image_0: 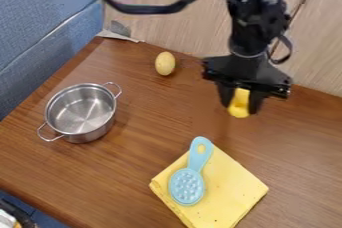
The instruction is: Picks a yellow knife and moves it on the right top side
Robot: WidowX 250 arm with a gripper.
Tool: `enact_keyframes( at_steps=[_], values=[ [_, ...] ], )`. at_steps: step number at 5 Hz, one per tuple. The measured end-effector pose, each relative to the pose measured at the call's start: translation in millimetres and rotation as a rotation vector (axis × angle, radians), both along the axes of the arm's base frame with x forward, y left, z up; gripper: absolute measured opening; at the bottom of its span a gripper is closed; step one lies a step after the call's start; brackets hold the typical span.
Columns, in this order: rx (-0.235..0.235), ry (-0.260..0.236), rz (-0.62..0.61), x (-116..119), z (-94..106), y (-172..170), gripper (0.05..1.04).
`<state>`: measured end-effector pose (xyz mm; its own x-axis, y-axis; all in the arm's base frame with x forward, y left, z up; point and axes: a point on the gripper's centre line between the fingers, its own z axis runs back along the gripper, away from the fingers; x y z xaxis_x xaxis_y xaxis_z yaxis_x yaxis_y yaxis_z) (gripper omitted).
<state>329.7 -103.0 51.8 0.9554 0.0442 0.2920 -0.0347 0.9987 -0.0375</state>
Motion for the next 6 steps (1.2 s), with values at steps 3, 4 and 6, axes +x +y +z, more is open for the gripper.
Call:
enact_keyframes(
  at_steps=[3,4,6],
  values=[
    [-0.012,0.065,-0.086,15.5,-44.7,-27.4,0.457],
    [-0.015,0.06,-0.096,16.2,-44.5,-28.3,0.51],
    [-0.017,0.069,-0.099,14.4,-44.5,-30.2,1.011]
  ],
)
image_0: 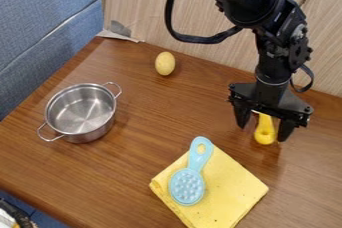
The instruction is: Picks a yellow knife and moves it on the right top side
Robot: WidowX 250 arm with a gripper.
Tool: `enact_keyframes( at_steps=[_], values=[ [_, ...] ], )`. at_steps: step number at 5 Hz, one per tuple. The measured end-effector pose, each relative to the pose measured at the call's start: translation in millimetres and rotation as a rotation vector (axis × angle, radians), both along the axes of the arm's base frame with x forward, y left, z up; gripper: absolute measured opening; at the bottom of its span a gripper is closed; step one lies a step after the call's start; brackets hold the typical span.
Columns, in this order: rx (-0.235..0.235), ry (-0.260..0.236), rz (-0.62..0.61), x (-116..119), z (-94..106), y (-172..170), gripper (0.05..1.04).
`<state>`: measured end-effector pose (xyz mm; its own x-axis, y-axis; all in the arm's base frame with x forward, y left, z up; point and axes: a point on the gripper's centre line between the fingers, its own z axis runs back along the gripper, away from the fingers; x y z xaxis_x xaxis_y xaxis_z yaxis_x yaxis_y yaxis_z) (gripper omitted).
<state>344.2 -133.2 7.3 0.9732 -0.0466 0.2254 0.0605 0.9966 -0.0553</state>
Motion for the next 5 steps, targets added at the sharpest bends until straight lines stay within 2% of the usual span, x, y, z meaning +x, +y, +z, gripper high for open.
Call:
enact_keyframes(
  at_steps=[2,4,5],
  values=[
    [0.014,0.02,0.007,-9.6,-1.7,3.3,1.003],
    [-0.011,-0.118,0.049,-8.5,64.5,21.1,1.001],
    [-0.013,-0.124,0.052,-8.5,67.2,22.3,1.001]
  ],
)
